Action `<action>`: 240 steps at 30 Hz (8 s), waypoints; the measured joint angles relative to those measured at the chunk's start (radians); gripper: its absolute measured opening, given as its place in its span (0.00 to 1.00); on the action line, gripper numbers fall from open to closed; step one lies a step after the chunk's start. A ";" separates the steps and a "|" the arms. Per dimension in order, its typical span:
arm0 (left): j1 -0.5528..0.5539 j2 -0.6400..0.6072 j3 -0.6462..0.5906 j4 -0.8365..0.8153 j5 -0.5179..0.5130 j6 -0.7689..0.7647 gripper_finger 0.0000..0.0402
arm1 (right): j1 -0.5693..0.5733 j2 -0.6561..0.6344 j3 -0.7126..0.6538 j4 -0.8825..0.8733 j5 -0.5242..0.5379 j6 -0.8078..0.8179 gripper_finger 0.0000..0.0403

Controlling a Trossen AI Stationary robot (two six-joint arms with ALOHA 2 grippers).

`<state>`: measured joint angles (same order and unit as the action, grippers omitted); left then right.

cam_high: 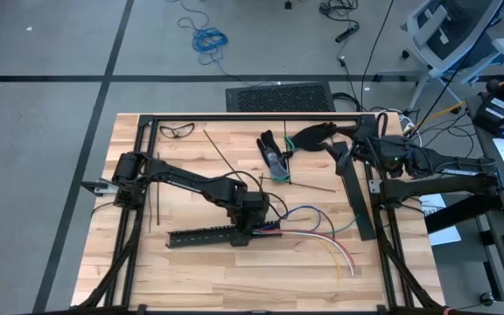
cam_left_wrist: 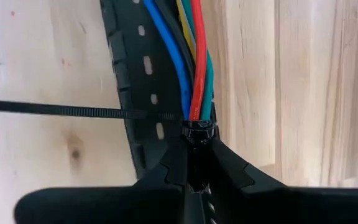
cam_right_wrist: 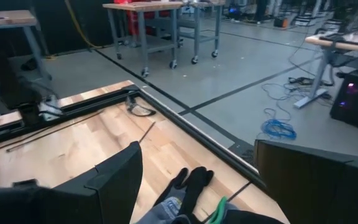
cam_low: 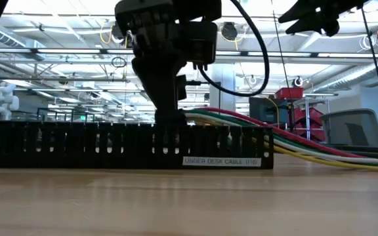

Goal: Ziptie cables
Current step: Put the zip tied cable wires into the black cable duct

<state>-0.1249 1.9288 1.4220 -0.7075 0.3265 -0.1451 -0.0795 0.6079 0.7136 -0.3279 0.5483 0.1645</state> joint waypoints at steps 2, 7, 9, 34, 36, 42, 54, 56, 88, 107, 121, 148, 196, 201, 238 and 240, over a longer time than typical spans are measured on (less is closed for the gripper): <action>0.000 -0.008 0.000 -0.020 -0.009 -0.004 0.09 | 0.000 0.001 0.000 0.000 0.005 0.004 0.74; -0.004 -0.046 0.000 -0.022 -0.048 0.001 0.09 | 0.000 0.020 0.000 -0.027 0.005 0.003 0.74; -0.004 -0.054 0.000 -0.048 -0.052 -0.003 0.09 | 0.000 0.027 0.000 -0.035 0.005 0.003 0.74; -0.080 -0.072 0.000 -0.186 -0.231 -0.004 0.09 | 0.082 0.222 -0.084 -0.267 -0.289 0.352 0.72; -0.080 -0.072 0.000 -0.187 -0.231 -0.004 0.09 | 0.120 0.277 -0.112 -0.205 -0.317 0.356 0.71; -0.078 -0.072 0.000 -0.188 -0.234 -0.004 0.09 | 0.191 0.481 -0.145 -0.114 -0.335 0.424 0.66; -0.078 -0.071 0.000 -0.191 -0.238 -0.004 0.09 | 0.260 0.780 -0.147 0.195 -0.404 0.385 0.79; -0.078 -0.071 0.000 -0.193 -0.252 -0.004 0.09 | 0.259 0.787 -0.148 0.197 -0.383 0.370 0.81; -0.077 -0.070 0.000 -0.192 -0.304 0.020 0.09 | 0.274 1.020 -0.142 0.368 -0.238 0.351 0.48; -0.076 -0.070 0.002 -0.180 -0.330 -0.005 0.09 | 0.355 0.897 -0.150 0.264 -0.333 0.447 0.02; -0.080 -0.070 0.002 -0.206 -0.350 -0.027 0.09 | 0.363 0.763 -0.149 0.212 -0.394 0.500 0.01; -0.161 -0.121 0.000 -0.166 -0.266 -0.272 0.08 | 0.438 0.741 -0.146 0.248 -0.399 0.526 0.01; -0.166 -0.083 -0.044 -0.246 -0.267 -0.321 0.08 | 0.450 0.827 -0.107 0.629 -0.442 0.302 0.54; -0.166 -0.083 -0.044 -0.246 -0.260 -0.321 0.08 | 0.386 0.935 -0.019 0.633 -0.340 0.207 0.50; -0.218 -0.083 -0.043 -0.233 -0.388 -0.102 0.08 | 0.199 1.152 0.095 0.498 -0.389 0.041 0.40; -0.218 -0.083 -0.043 -0.233 -0.388 -0.102 0.08 | 0.182 1.152 0.095 0.476 -0.383 0.033 0.38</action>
<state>-0.3428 1.8462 1.3788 -0.9409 -0.0616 -0.2472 0.1024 1.7603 0.8089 0.1483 0.1651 0.1976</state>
